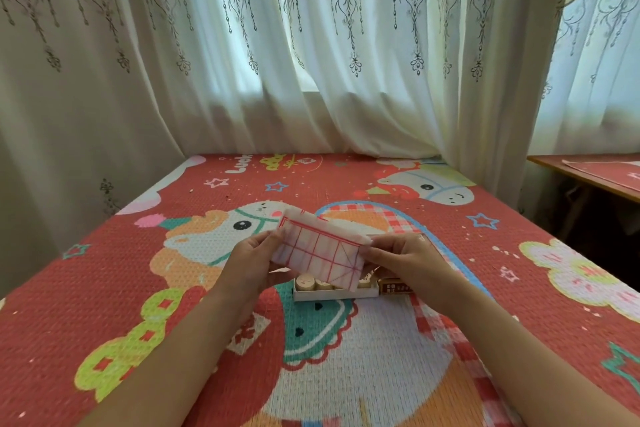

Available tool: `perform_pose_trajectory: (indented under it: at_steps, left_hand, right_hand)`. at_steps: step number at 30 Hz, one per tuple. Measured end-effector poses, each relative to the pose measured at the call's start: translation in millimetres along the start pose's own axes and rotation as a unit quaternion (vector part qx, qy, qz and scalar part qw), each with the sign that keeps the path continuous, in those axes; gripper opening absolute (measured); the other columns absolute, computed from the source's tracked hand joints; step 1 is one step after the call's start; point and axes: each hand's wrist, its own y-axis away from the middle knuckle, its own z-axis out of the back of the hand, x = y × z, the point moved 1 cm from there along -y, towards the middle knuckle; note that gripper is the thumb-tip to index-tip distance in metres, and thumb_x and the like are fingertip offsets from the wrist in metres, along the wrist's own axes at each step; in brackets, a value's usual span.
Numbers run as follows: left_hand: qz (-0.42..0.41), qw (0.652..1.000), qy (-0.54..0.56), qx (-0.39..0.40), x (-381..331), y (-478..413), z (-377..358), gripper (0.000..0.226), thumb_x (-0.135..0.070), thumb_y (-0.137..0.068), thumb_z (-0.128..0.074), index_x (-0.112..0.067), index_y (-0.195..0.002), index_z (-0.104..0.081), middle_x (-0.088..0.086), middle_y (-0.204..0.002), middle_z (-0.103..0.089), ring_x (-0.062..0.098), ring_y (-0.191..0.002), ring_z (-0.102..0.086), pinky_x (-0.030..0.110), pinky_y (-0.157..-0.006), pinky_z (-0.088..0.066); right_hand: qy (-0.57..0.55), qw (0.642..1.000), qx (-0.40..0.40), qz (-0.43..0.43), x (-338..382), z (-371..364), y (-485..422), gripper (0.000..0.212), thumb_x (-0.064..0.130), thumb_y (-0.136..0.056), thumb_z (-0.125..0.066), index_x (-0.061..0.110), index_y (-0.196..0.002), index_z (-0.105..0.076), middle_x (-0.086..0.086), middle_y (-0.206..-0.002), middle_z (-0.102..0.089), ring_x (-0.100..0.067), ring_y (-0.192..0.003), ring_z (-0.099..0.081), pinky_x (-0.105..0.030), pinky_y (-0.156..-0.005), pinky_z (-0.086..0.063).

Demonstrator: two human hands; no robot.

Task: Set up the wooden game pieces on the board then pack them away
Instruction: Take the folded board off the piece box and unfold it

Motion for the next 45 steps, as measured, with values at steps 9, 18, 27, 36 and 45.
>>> perform_pose_trajectory:
  at_steps: [9, 18, 27, 36, 45]
  left_hand:
    - [-0.163, 0.957, -0.234, -0.058, 1, 2, 1, 0.037, -0.053, -0.092, -0.049, -0.028, -0.118, -0.060, -0.003, -0.120, -0.065, 0.011, -0.110, -0.060, 0.030, -0.082, -0.055]
    - [-0.391, 0.765, -0.512, 0.007, 9, 14, -23, 0.040, -0.051, -0.082, -0.065, -0.041, -0.121, -0.061, -0.019, -0.142, -0.037, 0.010, -0.136, -0.024, 0.029, -0.102, -0.019]
    - [-0.438, 0.744, -0.504, 0.018, 1, 20, -23, 0.009, -0.039, -0.083, -0.066, -0.038, -0.089, -0.073, -0.017, -0.134, -0.051, 0.016, -0.131, -0.035, 0.038, -0.105, -0.027]
    - [-0.415, 0.760, -0.496, 0.067, 5, 15, -17, 0.008, -0.035, -0.082, -0.075, -0.037, -0.090, -0.074, -0.027, -0.114, -0.060, 0.000, -0.120, -0.046, 0.041, -0.102, -0.035]
    - [-0.342, 0.876, -0.339, 0.027, -4, 17, -15, 0.045, -0.057, -0.094, -0.042, -0.034, -0.130, -0.055, -0.020, -0.126, -0.052, 0.000, -0.121, -0.049, 0.014, -0.092, -0.039]
  right_hand:
    - [0.071, 0.994, -0.081, 0.025, -4, 3, -4, 0.018, 0.027, -0.084, -0.071, 0.010, -0.078, -0.068, -0.001, -0.066, -0.070, -0.008, -0.057, -0.061, -0.020, -0.058, -0.049]
    - [0.107, 0.980, -0.145, 0.081, -6, 1, -5, 0.017, 0.022, -0.085, -0.072, 0.011, -0.075, -0.063, 0.006, -0.051, -0.060, -0.004, -0.043, -0.050, -0.016, -0.046, -0.041]
    - [0.019, 0.981, -0.183, 0.064, -11, 9, -9, 0.027, 0.028, -0.088, -0.067, 0.001, -0.085, -0.063, -0.004, -0.054, -0.059, -0.015, -0.046, -0.052, -0.023, -0.049, -0.046]
    - [-0.086, 0.972, -0.215, 0.031, -14, 17, -13, 0.011, 0.019, -0.095, -0.060, 0.009, -0.095, -0.064, -0.002, -0.062, -0.061, -0.012, -0.049, -0.054, -0.024, -0.049, -0.049]
    - [-0.076, 0.993, -0.091, 0.023, -7, 4, -8, 0.010, 0.027, -0.086, -0.066, 0.025, -0.077, -0.070, 0.000, -0.069, -0.062, -0.013, -0.054, -0.052, -0.023, -0.047, -0.043]
